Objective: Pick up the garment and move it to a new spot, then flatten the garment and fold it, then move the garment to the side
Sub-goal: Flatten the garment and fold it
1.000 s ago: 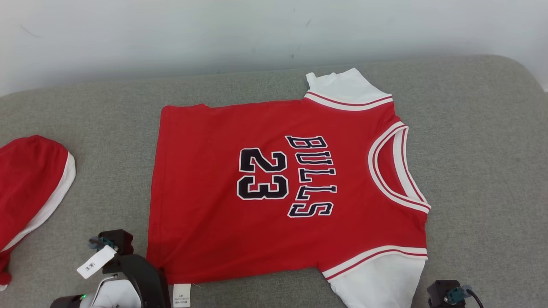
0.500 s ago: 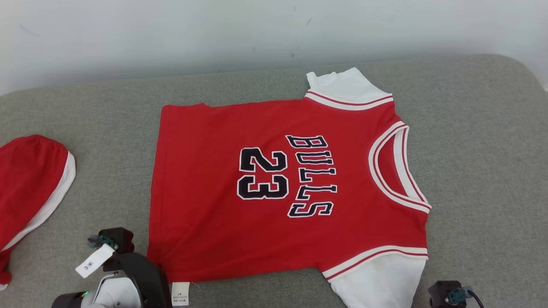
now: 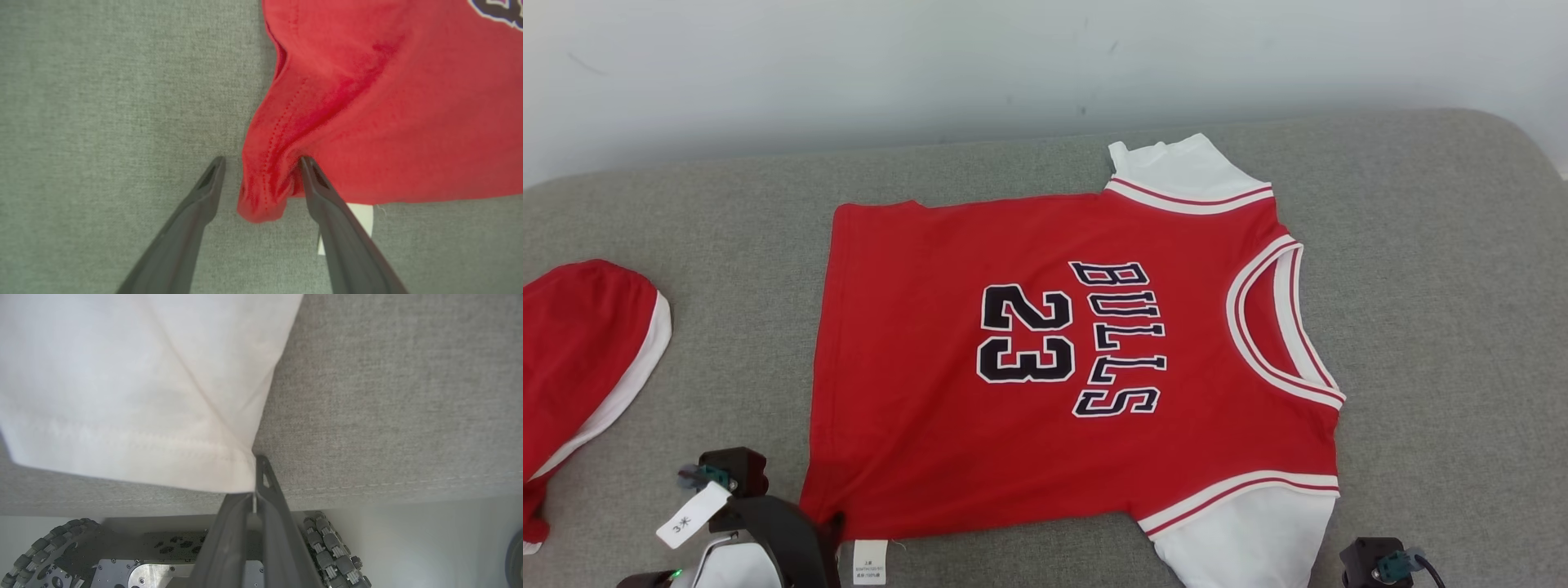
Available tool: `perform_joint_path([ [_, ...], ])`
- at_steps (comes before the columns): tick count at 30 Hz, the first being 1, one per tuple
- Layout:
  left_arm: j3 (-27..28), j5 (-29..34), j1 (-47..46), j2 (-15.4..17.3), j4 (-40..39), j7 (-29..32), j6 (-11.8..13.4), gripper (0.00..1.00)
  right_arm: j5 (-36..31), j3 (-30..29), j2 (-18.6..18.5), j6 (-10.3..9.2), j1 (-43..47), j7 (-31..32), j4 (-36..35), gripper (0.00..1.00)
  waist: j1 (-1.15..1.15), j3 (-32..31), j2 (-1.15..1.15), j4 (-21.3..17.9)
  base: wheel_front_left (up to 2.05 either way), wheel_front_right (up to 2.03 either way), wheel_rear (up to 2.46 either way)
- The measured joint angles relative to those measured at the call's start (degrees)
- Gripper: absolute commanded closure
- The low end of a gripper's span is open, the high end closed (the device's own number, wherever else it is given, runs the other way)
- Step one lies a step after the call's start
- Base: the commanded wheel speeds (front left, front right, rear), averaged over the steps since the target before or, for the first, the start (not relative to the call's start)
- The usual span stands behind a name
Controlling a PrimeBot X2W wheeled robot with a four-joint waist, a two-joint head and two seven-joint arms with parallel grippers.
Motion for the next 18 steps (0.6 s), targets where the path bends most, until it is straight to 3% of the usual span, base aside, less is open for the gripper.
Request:
perform_joint_path([
  [8, 0.25, -0.07, 1.27, 0.25, -0.98, 0.29, 0.04, 0.0, -0.01, -0.13, 0.07, -0.01, 0.25, 0.04, -0.08, 1.0, 0.0, -0.27, 0.0, 0.41, 0.0, 0.0, 0.0],
  [12, 0.58, -0.07, 1.3, 0.31, -1.13, 0.35, 0.08, 0.36, -0.08, -0.1, 0.11, -0.02, 0.25, 0.05, -0.07, 1.0, 0.0, -0.41, 0.0, 0.52, 0.0, 0.0, 0.0],
  [13, 0.67, -0.07, 1.35, 0.37, -1.23, 0.59, 0.11, 0.36, -0.08, -0.1, 0.11, -0.02, 0.24, 0.07, -0.03, 1.0, 0.0, -0.43, 0.0, 0.52, 0.0, 0.0, 0.0],
  [14, 0.7, -0.07, 1.42, 0.43, -1.34, 0.64, 0.11, 0.47, -0.08, -0.11, 0.11, -0.02, 0.23, 0.07, 0.01, 1.0, 0.0, -0.46, 0.0, 0.51, 0.0, 0.0, 0.0],
  [16, 0.83, -0.07, 1.87, 0.46, -1.65, 0.78, 0.11, 0.55, -0.08, -0.24, 0.13, -0.02, 0.2, 0.07, 0.14, 1.0, 0.0, -0.51, 0.0, 0.47, 0.0, 0.0, 0.0],
  [18, 0.87, -0.07, 2.42, 0.51, -1.86, 0.8, 0.12, 0.69, -0.08, -0.46, 0.14, -0.01, 0.15, 0.05, 0.37, 1.0, 0.0, -0.54, 0.0, 0.45, 0.0, 0.0, 0.0],
])
